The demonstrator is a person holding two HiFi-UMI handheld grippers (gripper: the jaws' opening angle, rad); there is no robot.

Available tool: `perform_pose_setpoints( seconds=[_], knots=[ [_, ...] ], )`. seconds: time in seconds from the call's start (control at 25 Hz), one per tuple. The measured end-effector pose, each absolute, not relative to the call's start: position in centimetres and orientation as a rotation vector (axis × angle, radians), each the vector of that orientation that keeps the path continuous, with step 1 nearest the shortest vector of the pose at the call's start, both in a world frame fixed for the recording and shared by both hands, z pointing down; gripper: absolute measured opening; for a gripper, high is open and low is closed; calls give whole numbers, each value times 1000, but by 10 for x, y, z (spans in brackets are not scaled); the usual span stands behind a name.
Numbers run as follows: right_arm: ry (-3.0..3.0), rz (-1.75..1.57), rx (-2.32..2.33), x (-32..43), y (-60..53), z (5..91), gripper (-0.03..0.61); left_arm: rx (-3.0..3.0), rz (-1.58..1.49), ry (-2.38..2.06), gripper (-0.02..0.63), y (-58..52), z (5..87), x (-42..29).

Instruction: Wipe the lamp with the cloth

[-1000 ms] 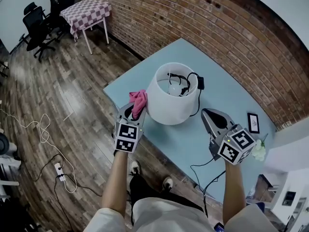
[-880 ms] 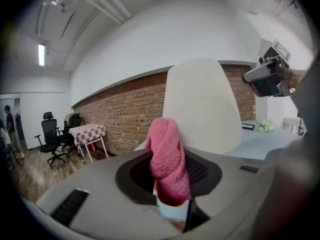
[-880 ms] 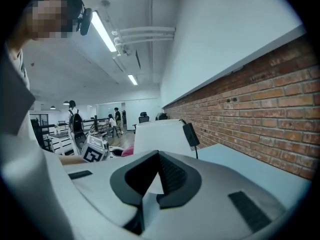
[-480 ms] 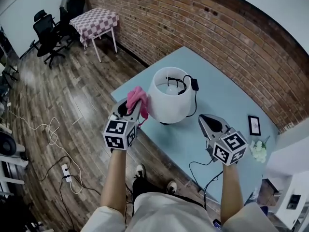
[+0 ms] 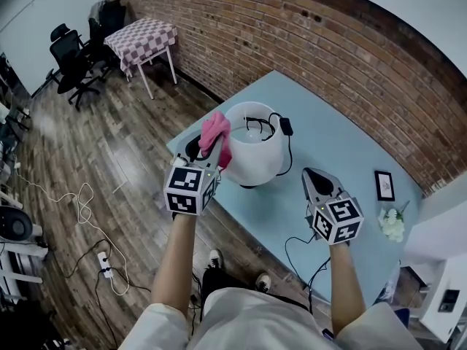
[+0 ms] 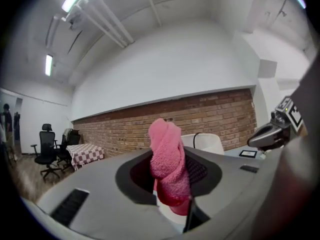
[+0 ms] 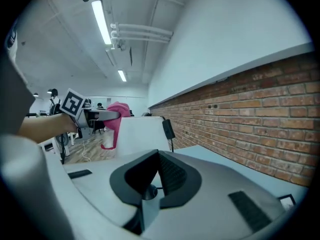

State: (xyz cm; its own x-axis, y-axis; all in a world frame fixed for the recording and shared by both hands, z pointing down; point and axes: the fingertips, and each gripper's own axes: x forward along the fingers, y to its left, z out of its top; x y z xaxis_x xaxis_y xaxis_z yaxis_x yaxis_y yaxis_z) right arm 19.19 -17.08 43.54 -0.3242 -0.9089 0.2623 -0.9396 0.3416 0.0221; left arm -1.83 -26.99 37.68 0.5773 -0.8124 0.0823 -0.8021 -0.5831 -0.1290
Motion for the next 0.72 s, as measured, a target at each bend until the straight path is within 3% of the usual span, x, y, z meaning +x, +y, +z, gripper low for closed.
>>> perform_pose_setpoints(
  seconds=[0.72],
  knots=[
    [-2334, 255, 1628, 191, -165, 462, 20, -2737, -467, 1496, 141, -250, 484, -21]
  ],
)
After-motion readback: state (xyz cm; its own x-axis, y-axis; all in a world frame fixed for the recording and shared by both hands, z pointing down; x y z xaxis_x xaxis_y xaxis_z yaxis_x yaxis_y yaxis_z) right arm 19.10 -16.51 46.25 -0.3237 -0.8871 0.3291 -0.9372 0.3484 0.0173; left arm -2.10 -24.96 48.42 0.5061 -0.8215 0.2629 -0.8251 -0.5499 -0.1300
